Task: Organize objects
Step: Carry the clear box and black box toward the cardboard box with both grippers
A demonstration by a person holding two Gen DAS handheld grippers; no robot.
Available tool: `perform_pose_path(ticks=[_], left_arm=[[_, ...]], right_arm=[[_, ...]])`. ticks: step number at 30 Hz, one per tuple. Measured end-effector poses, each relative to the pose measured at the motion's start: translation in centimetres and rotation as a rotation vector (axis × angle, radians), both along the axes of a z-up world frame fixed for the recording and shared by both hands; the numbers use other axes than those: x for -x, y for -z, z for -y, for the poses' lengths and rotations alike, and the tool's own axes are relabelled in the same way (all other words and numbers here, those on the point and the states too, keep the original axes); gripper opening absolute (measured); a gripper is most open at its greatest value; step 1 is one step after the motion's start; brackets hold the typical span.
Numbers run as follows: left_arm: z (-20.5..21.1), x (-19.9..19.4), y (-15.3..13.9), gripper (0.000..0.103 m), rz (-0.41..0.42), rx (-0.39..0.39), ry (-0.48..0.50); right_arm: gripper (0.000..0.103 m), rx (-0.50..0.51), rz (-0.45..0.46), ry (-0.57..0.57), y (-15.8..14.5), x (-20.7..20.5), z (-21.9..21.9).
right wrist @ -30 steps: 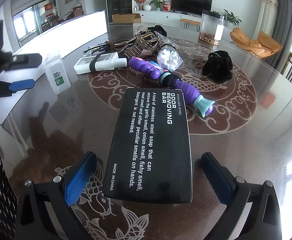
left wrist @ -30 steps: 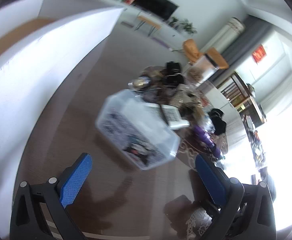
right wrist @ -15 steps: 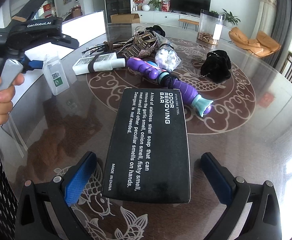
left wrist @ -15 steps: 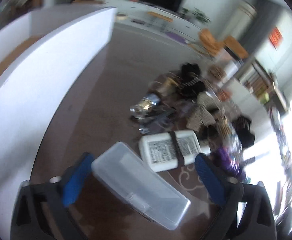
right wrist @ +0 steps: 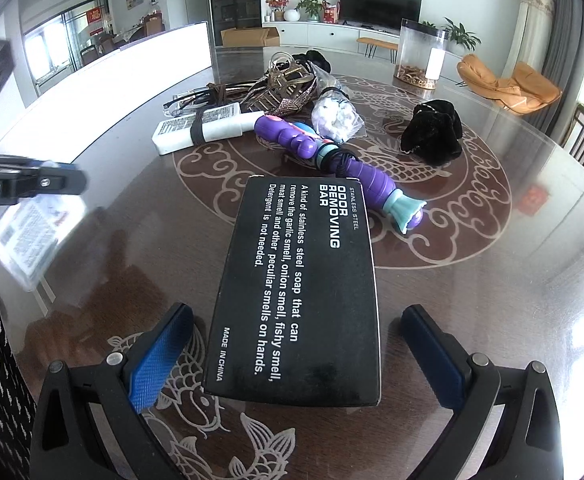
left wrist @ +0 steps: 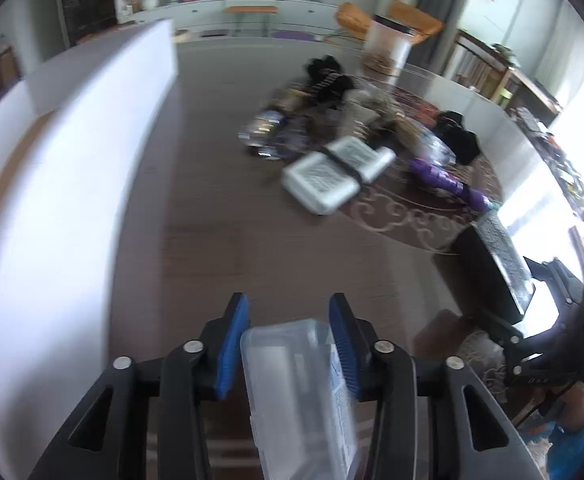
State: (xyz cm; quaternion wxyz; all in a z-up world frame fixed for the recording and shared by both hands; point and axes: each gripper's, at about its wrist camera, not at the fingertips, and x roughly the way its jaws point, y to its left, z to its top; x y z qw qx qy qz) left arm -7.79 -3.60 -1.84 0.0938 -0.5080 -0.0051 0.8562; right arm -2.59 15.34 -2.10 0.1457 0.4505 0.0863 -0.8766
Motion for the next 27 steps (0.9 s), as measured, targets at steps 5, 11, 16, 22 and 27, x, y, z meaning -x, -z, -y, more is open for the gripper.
perform_pose_path(ticks=[5, 11, 16, 22, 27], left_arm=[[2.4, -0.4, -2.6, 0.069, -0.049, -0.005, -0.104], [1.4, -2.4, -3.1, 0.083, -0.021, 0.060, -0.099], [1.4, -3.5, 0.2, 0.089, 0.064, 0.107, -0.160], [1.9, -2.8, 3.3, 0.096, 0.182, 0.084, -0.196], [1.3, -2.4, 3.5, 0.103, 0.204, 0.121, -0.182]], right_arm=[[0.103, 0.000, -0.001, 0.001, 0.0, -0.1, 0.0], [0.103, 0.000, -0.001, 0.001, 0.0, 0.0, 0.0], [0.103, -0.001, -0.002, 0.001, 0.0, 0.0, 0.0], [0.103, -0.004, 0.035, -0.016, -0.2, 0.3, -0.2], [0.103, -0.020, 0.196, -0.050, -1.6, 3.3, 0.4]])
